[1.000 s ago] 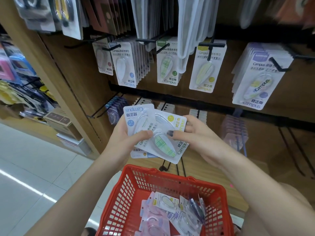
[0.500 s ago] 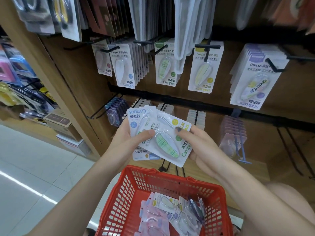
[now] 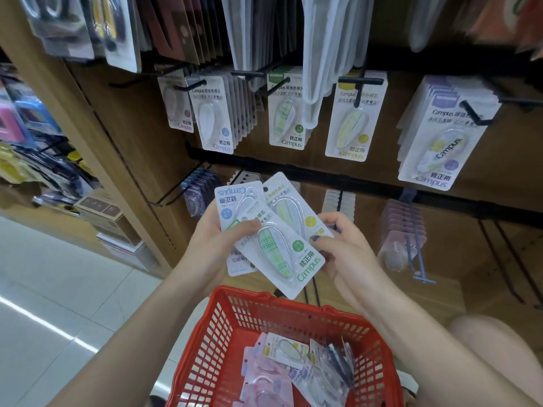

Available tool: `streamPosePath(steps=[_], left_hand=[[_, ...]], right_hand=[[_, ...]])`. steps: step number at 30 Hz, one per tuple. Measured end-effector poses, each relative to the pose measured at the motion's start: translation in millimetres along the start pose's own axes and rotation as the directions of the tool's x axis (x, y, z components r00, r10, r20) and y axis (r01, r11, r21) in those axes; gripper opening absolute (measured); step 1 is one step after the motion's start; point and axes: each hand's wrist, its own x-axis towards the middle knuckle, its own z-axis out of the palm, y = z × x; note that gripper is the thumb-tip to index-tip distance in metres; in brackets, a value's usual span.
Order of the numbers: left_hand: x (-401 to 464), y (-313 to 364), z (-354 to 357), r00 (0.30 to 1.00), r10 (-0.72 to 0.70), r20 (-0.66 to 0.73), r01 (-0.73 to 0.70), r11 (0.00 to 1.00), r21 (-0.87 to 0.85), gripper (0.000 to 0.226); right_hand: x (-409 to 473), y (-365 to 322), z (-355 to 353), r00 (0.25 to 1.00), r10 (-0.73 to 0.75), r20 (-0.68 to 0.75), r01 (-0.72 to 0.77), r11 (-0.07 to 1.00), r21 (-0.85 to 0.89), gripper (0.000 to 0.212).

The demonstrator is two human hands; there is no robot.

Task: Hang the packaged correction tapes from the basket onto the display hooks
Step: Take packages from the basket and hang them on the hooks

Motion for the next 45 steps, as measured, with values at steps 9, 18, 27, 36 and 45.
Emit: streamPosePath(steps=[9, 18, 27, 36, 45], left_hand=[[-2, -2, 13, 0.994, 0.081, 0.073, -0.088, 0.993, 0.085, 0.041], [0, 7, 3, 0.99, 0.127, -0.052, -0.122, 0.988, 0.097, 0.037], [1, 5, 4, 0.983, 0.149, -0.111, -0.132, 0.98, 0.149, 0.032], [2, 4, 4, 0.98, 0.163, -0.11, -0.139, 0.97, 0.198, 0.031], [1, 5, 5, 0.981, 0.154, -0.121, -0.132, 0.975, 0.177, 0.032]], right_hand=[[-1, -20, -14, 0.985, 0.023, 0.173, 0.025, 0.961, -0.274, 0.024], [-7, -51, -20, 0.93, -0.365, -0.04, 0.357, 0.925, -0.131, 0.03], [-5, -90, -11, 0.877, -0.478, -0.054, 0.454, 0.859, -0.236, 0.02], [-8, -93, 0, 0.82, -0.551, -0.156, 0.458, 0.795, -0.398, 0.012], [67, -104, -26, 0.812, -0.437, -0.388, 0.224, 0.846, -0.483, 0.04]])
